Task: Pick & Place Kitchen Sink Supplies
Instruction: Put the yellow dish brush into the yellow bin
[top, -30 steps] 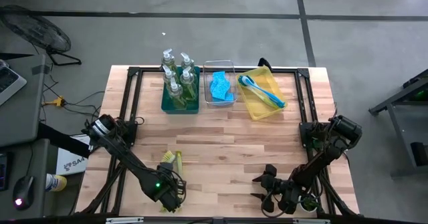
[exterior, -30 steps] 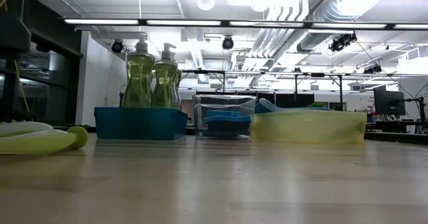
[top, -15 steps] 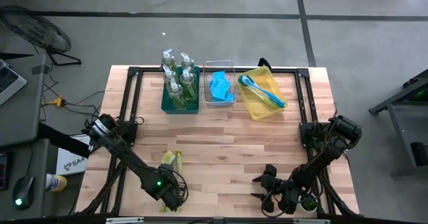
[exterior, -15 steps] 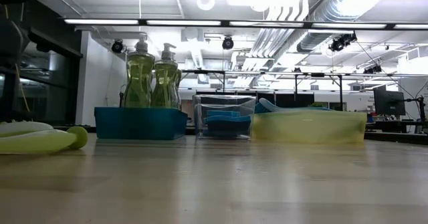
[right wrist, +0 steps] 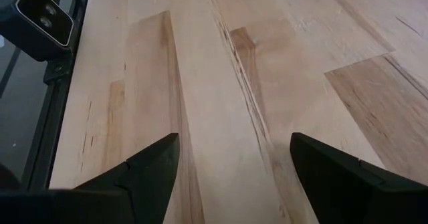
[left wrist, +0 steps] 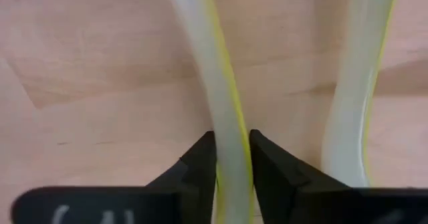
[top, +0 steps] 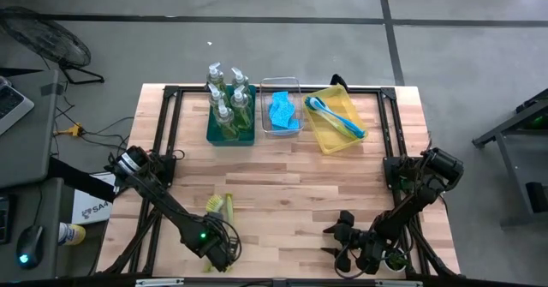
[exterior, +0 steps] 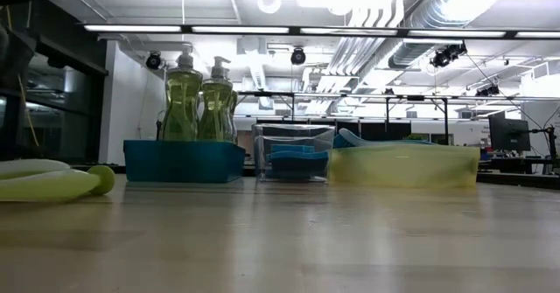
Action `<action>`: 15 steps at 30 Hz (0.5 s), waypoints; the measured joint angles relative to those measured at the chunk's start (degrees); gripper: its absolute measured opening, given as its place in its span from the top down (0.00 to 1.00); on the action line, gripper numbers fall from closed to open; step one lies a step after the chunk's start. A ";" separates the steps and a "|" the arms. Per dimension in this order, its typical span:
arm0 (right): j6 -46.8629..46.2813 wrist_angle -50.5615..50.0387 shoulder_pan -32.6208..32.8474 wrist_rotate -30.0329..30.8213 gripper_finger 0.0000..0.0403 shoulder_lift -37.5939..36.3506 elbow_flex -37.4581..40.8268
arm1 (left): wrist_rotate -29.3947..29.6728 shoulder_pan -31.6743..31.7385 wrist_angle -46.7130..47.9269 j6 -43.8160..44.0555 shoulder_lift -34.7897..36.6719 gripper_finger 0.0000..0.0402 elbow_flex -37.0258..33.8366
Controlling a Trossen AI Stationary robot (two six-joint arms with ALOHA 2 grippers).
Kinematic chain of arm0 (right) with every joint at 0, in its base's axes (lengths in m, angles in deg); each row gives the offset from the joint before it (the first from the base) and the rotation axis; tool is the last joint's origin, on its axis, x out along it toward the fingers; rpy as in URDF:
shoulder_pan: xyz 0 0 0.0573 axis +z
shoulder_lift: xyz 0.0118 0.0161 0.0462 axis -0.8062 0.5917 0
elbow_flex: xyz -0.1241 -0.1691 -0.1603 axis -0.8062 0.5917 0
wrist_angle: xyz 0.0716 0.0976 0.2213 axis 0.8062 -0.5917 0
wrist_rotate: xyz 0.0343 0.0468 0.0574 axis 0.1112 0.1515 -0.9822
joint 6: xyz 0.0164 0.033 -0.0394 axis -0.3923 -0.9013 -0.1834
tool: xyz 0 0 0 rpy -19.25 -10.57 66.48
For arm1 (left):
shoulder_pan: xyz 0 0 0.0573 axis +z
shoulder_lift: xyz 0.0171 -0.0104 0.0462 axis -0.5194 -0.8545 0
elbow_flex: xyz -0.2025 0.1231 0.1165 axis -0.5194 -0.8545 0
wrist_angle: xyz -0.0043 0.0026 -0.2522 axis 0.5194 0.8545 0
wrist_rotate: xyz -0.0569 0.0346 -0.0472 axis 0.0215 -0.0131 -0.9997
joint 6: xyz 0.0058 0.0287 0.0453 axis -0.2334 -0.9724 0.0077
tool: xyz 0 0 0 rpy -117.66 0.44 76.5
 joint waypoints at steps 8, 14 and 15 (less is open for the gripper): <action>0.00 0.00 0.00 0.07 0.31 0.00 0.00 | 0.77 -0.09 1.07 -3.70 0.00 0.86 0.11; 0.00 0.02 0.00 0.73 0.31 0.00 0.02 | 4.12 -0.15 9.86 -6.79 -0.17 0.86 2.71; 0.00 0.02 0.00 0.93 0.31 0.00 0.02 | 4.30 -0.15 11.51 -6.90 -0.17 0.86 3.67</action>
